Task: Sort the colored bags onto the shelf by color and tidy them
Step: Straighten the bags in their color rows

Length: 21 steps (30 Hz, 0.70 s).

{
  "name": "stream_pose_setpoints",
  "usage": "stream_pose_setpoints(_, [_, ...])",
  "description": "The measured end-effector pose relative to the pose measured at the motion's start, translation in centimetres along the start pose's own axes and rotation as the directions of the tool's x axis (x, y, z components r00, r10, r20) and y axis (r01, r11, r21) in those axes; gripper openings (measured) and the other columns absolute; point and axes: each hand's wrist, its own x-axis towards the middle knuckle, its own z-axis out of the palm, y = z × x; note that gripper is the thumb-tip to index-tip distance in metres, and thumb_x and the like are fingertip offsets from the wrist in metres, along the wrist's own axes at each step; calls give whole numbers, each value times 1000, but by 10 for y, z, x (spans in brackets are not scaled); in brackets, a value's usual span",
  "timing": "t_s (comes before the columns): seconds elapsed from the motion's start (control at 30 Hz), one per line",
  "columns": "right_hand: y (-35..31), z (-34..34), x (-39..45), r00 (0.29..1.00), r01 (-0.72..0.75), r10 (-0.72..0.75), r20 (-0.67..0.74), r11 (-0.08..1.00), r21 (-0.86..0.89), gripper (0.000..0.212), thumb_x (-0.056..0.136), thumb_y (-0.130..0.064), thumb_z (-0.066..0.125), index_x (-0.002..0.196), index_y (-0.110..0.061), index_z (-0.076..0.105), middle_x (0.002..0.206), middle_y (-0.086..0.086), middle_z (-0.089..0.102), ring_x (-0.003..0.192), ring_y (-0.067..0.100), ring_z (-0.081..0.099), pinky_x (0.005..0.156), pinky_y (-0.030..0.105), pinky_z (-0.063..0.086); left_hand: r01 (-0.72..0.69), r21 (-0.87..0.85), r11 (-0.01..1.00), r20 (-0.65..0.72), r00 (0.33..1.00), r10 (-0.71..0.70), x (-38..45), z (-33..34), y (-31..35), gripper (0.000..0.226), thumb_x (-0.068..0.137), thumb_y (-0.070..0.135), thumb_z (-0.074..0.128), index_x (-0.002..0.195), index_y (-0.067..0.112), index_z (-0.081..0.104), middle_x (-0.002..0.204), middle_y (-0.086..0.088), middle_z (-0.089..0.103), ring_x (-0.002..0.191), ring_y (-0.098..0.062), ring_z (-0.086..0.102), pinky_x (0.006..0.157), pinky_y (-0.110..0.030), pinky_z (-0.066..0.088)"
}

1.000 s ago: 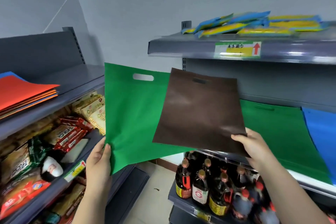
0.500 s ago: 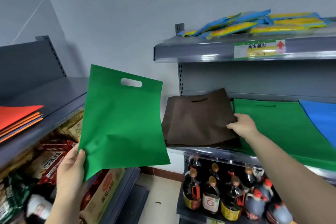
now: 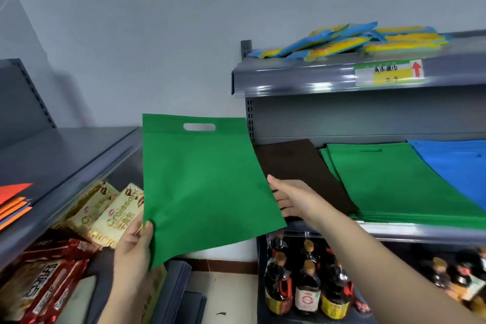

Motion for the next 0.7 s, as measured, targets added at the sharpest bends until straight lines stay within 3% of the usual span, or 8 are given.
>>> stream_pose_setpoints(0.07, [2,-5,-2,994,65,-66,-92,998,-12,26,89,-27,64,106,-8,66,95,6,70,83,18,68,69,28,55,-18,-22,1000,64,998,19,1,17,-2,30,98,3,39,104,21,61,80,15,73,72,1,68,60,-12,53])
stream_pose_setpoints(0.17, [9,-22,-3,956,105,-135,-260,986,-126,8,86,-2,64,93,-5,68,88,11,70,77,22,67,80,36,56,-8,-21,1000,128,992,11,3,39,-8,28,96,9,44,111,24,63,95,8,73,86,-7,69,68,-16,55])
stream_pose_setpoints(0.23, [17,-36,-3,929,91,-149,-338,979,-180,12,85,0,64,81,-11,67,93,16,71,86,29,68,87,43,54,9,-16,1000,162,987,-7,5,54,-11,35,98,5,41,107,28,65,100,5,72,88,-9,69,67,-19,56])
stream_pose_setpoints(0.3, [25,-52,-5,904,73,-149,-401,977,-199,7,84,-3,67,91,-4,68,99,18,70,93,31,66,91,46,51,30,-10,999,207,978,-27,4,73,-12,35,98,1,39,108,24,64,96,4,74,85,-10,70,63,-19,55])
stream_pose_setpoints(0.37, [30,-73,-8,870,61,-140,-472,982,-179,26,83,-5,70,107,4,63,103,14,66,99,28,63,96,43,48,34,-15,999,255,967,-29,1,94,-12,33,97,0,40,112,18,63,94,4,74,84,-11,70,62,-20,55])
stream_pose_setpoints(0.47, [37,-105,-12,843,66,-130,-523,988,-139,29,83,-4,70,109,0,60,102,12,60,99,26,59,98,39,46,38,-14,999,295,955,-32,-5,128,-13,33,96,-1,42,111,19,64,90,4,74,83,-12,71,62,-22,56])
stream_pose_setpoints(0.57, [44,-141,-16,829,75,-132,-543,989,-125,16,82,-3,69,90,-11,58,94,10,61,90,22,57,92,35,47,35,14,999,324,945,-37,-12,162,-16,34,96,-1,44,104,24,66,91,1,75,88,-16,70,70,-28,59])
stream_pose_setpoints(0.7, [48,-189,-24,800,73,-129,-586,990,-118,26,83,1,67,72,-17,53,76,2,58,79,18,55,85,30,44,-7,41,999,386,922,-9,-26,210,-24,34,95,-4,44,107,19,66,95,1,74,93,-18,69,74,-27,57])
